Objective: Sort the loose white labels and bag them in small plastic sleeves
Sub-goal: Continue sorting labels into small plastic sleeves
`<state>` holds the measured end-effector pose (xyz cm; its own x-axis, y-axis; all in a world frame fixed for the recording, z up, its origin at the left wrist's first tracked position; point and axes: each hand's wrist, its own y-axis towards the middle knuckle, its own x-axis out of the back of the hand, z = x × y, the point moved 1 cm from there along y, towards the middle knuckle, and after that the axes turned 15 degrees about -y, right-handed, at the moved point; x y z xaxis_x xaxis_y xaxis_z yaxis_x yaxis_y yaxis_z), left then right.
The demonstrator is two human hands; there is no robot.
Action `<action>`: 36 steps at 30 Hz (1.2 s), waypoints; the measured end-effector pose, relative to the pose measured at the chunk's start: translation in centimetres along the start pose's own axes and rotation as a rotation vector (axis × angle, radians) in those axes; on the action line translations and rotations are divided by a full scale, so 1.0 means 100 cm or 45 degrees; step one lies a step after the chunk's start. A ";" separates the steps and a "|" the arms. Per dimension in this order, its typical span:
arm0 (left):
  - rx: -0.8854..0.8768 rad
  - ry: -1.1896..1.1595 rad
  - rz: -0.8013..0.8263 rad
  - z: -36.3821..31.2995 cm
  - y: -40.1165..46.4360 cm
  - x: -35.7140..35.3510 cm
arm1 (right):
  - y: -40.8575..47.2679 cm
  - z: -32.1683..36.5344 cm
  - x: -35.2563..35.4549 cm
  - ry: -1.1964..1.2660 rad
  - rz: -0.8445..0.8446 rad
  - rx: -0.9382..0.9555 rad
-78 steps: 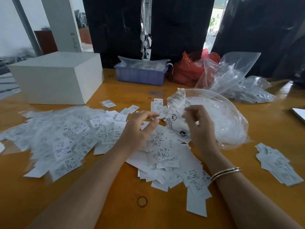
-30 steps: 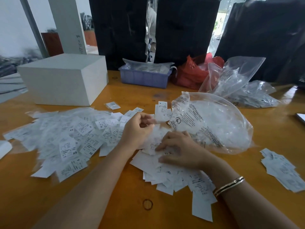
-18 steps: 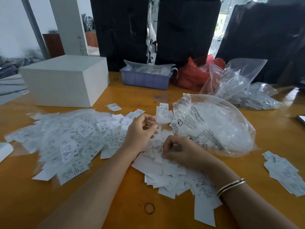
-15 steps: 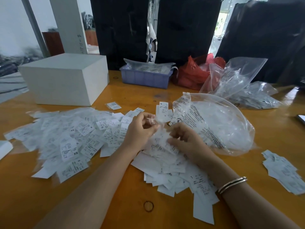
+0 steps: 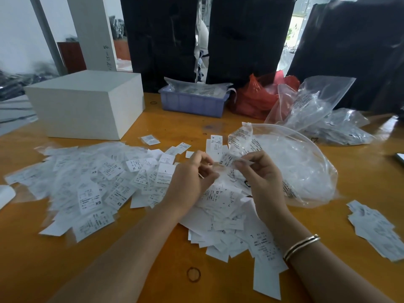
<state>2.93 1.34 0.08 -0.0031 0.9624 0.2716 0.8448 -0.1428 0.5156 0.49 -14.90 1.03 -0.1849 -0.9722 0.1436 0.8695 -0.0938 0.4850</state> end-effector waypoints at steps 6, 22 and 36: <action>-0.066 0.043 0.011 -0.002 0.000 0.000 | 0.003 -0.002 0.001 -0.416 -0.102 0.115; -0.001 -0.154 0.030 0.003 0.004 0.001 | 0.004 -0.004 0.008 -0.580 0.063 0.096; 0.101 -0.271 0.084 0.002 0.003 0.000 | 0.005 -0.004 0.003 -0.780 0.112 0.150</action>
<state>3.28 1.31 0.08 0.1592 0.9798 0.1209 0.8790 -0.1965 0.4344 1.04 -15.34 0.95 -0.3742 -0.6727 0.6383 0.8434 0.0393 0.5358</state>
